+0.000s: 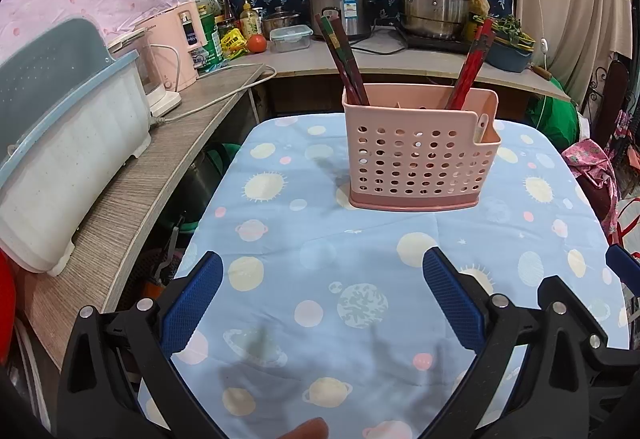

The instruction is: Organize utensils

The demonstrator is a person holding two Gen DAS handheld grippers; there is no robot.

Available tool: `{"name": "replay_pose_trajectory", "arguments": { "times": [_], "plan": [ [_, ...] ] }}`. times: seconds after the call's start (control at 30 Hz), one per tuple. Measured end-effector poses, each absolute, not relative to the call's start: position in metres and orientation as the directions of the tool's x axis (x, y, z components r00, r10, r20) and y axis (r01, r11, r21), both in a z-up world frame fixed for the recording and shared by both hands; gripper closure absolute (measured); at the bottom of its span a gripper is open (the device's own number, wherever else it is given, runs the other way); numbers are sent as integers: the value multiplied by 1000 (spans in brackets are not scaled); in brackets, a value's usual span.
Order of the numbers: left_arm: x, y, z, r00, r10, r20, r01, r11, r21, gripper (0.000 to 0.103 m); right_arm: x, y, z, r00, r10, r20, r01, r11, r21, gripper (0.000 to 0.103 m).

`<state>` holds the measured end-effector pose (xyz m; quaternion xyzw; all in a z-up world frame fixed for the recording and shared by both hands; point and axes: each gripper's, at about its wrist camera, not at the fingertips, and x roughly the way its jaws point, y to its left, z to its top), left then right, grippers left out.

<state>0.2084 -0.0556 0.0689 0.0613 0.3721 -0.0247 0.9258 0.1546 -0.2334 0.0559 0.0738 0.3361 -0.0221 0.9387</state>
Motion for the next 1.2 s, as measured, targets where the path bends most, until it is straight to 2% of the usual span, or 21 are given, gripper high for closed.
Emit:
{"name": "replay_pose_trajectory", "arguments": {
  "times": [1.2],
  "plan": [
    [215, -54, 67, 722, -11, -692, 93, 992, 81, 7, 157, -234, 56, 773, 6, -635, 92, 988, 121, 6]
  ]
}}
